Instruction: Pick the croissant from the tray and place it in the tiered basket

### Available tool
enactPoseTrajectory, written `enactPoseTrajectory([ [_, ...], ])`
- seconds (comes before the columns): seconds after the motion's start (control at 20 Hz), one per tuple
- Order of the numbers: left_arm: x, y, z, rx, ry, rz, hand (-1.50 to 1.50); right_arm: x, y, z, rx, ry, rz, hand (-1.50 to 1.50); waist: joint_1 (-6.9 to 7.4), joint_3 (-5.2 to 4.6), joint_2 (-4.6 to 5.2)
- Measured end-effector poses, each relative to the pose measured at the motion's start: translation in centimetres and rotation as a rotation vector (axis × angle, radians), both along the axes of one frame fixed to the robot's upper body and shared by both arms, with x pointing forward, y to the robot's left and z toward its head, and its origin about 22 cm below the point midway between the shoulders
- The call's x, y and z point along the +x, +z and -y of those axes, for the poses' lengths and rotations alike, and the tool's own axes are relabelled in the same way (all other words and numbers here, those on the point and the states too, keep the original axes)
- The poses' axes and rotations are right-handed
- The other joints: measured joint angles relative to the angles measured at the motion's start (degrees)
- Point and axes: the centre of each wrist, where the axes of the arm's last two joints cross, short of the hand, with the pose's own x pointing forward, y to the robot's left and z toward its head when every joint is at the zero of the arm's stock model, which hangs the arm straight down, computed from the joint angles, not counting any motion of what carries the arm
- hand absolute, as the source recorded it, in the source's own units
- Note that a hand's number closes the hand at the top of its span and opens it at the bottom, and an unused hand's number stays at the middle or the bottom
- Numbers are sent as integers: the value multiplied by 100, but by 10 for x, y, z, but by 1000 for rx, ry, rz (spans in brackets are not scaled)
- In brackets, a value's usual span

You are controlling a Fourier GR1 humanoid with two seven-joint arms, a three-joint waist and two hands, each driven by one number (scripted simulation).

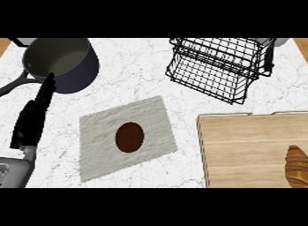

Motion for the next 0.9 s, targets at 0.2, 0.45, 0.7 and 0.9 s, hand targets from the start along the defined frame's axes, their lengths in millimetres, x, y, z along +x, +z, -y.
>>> enactPoseTrajectory([
  [0.2, 2, -1, -3, -3, 6, 1, 0, 0, -9, -2, 1, -8, -10, -150, -21, -2, 5],
  [0.45, 5, 0, -5, -2, 5, -5, 0, 6, -20, 1, 9, -40, -24, -150, -23, 3, 3],
  [0.7, -1, -6, -8, 2, 11, 0, 0, 4, -34, 0, 10, -55, -43, -150, -46, 6, -7],
  [0.9, -1, -5, -7, 2, 7, -3, 0, 10, -42, 0, 26, -70, -48, -150, -39, 7, -5],
])
